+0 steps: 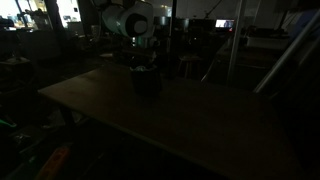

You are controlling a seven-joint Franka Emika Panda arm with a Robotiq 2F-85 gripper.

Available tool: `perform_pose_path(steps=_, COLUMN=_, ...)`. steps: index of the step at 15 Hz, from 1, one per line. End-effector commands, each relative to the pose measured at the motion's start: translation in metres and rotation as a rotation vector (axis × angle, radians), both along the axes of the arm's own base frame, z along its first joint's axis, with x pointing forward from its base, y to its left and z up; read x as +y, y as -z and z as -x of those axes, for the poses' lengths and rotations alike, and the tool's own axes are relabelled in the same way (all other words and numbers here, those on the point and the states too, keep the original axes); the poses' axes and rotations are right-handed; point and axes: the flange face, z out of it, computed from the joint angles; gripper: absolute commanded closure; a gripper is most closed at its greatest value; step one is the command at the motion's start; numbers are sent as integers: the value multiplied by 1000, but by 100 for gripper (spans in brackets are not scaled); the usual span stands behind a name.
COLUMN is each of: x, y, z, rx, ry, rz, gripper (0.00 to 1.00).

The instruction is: Pick the cloth and shove it in the box

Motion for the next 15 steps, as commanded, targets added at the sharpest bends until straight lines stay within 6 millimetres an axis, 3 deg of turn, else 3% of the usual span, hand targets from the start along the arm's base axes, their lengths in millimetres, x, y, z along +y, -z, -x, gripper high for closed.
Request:
perform_pose_path(steps=1, x=0, y=38, z=15, rx=67, ry=-20, rz=-28, gripper=88)
perform_pose_path(steps=10, x=-71, y=-27, z=21, rx=2, ry=81, rz=84, gripper=88)
perform_pose_path(steps=15, x=-83, y=-58, z=26, rx=-7, ry=87, rz=158, gripper=88)
